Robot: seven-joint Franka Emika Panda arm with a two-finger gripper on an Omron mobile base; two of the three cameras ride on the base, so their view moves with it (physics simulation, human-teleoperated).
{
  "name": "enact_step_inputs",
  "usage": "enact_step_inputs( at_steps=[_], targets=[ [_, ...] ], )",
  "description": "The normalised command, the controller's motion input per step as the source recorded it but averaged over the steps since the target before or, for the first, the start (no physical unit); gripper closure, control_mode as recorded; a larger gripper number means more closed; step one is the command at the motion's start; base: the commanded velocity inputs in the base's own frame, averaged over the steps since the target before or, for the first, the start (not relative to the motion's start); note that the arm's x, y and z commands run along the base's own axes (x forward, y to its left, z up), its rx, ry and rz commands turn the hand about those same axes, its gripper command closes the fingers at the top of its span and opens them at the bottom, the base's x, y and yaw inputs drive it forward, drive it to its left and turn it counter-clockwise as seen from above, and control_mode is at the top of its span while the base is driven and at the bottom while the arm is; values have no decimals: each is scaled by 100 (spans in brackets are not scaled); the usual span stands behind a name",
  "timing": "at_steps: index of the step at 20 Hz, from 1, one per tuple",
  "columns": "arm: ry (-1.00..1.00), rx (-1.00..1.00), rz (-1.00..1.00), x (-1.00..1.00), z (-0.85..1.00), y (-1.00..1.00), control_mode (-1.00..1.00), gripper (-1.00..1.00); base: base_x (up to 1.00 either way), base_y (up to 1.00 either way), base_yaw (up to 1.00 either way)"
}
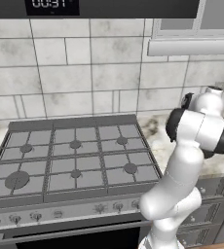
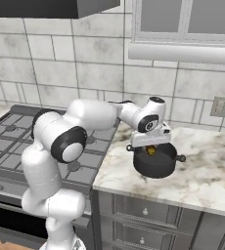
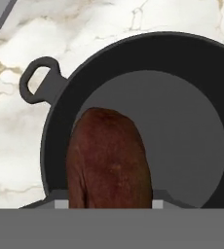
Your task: Turn on the sink faucet. Then move the sweet potato from the counter to the sink. Turn off the sink. Move the vegetable from the sink to the pot next to the stove. Finally move the pot to the front right burner.
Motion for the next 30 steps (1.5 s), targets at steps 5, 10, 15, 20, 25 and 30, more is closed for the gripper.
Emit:
enact_step_inputs(
  at_steps=[5,10,15,20,25,30],
  targets=[
    [0,0,1,35,-24,-34,-100,100,0,0,0],
    [0,0,1,22,-17,-22,-100,100,0,0,0],
    [0,0,1,6,-18,-12,-100,100,0,0,0],
    [2,0,1,2,-24,-3,-100,100,0,0,0],
    [2,0,0,4,-25,0,-100,100,0,0,0],
    [1,0,0,4,-24,0,-100,100,0,0,0]
  ],
)
